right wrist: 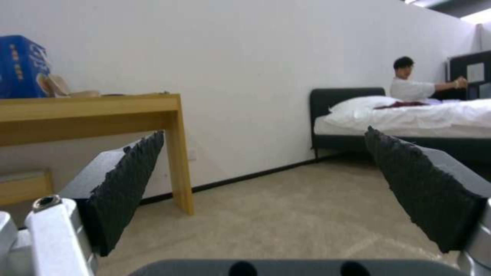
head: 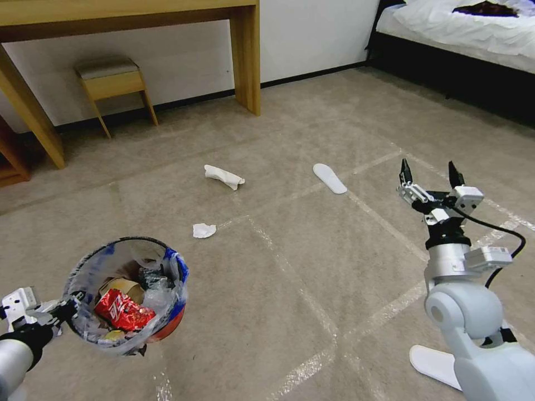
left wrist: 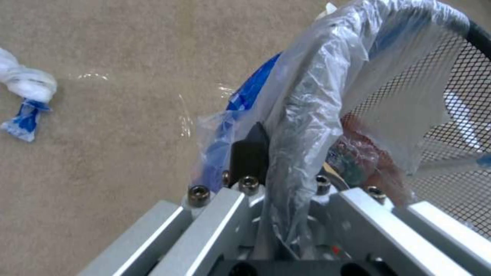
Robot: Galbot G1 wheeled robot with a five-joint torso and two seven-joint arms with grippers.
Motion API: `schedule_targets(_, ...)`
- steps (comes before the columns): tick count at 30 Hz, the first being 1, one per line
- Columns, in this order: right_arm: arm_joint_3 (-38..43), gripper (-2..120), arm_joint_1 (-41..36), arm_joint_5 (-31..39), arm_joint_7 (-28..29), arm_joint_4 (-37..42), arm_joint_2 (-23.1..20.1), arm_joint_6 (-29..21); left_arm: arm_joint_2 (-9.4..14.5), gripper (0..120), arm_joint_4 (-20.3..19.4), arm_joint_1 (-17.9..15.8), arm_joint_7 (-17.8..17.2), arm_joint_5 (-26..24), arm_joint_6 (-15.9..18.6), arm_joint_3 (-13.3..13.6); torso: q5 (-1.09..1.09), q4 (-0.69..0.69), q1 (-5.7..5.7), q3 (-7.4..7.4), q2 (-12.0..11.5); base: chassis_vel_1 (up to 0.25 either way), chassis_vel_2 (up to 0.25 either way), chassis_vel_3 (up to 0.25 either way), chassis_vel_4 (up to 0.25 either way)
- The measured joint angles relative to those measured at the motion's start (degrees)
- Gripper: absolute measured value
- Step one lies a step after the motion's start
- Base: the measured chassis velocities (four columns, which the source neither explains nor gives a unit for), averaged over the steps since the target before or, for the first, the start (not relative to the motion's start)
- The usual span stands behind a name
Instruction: Pick up the trash bin and place the garbage on the floor into it.
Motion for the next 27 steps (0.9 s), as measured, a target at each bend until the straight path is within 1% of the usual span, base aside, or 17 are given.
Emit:
schedule_targets(2,0.0,100,-1.0,-0.7,0.0,0.1,1.3,0.1,-0.3,1,0.0,-0.2,0.1,0.2,0.0,0.2,0.01,-0.01,0.00,0.00,0.0,0.000,0.000,0.000,0.000)
schedule_targets(5,0.1,100,-2.1,-1.2,0.0,0.2,2.0,0.6,-0.6,1,-0.1,-0.2,0.2,0.7,-0.1,0.2,0.01,0.00,0.00,0.00,0.0,0.000,0.000,0.000,0.000)
schedule_targets(9,0.6,100,-3.2,-1.4,-0.2,0.4,2.2,1.2,-0.8,1,0.0,-0.1,0.3,1.2,-0.2,-0.1,0.01,-0.01,0.00,0.00,0.0,0.000,0.000,0.000,0.000)
schedule_targets(11,0.9,100,-3.6,-1.6,-0.3,0.4,2.0,1.5,-1.2,1,0.3,0.0,0.4,2.9,-0.5,-0.1,0.00,-0.01,0.00,0.00,0.0,0.000,0.000,0.000,0.000)
schedule_targets(15,0.9,100,-3.6,-1.6,-0.3,0.6,2.1,1.6,-1.8,1,0.3,0.0,0.4,4.2,-0.6,0.0,0.00,0.00,0.00,0.00,0.0,0.000,0.000,0.000,0.000)
schedule_targets(21,0.7,100,-3.6,-1.6,-0.3,0.7,2.5,1.6,-1.9,1,0.5,0.2,1.1,5.2,-0.6,0.0,0.01,0.01,0.00,0.00,0.0,0.000,0.000,0.000,0.000)
schedule_targets(27,0.2,100,-3.9,-1.9,-0.3,0.8,2.7,1.6,-1.6,1,0.6,0.3,1.5,5.1,-1.0,-0.2,0.01,-0.01,0.00,0.00,0.0,0.000,0.000,0.000,0.000)
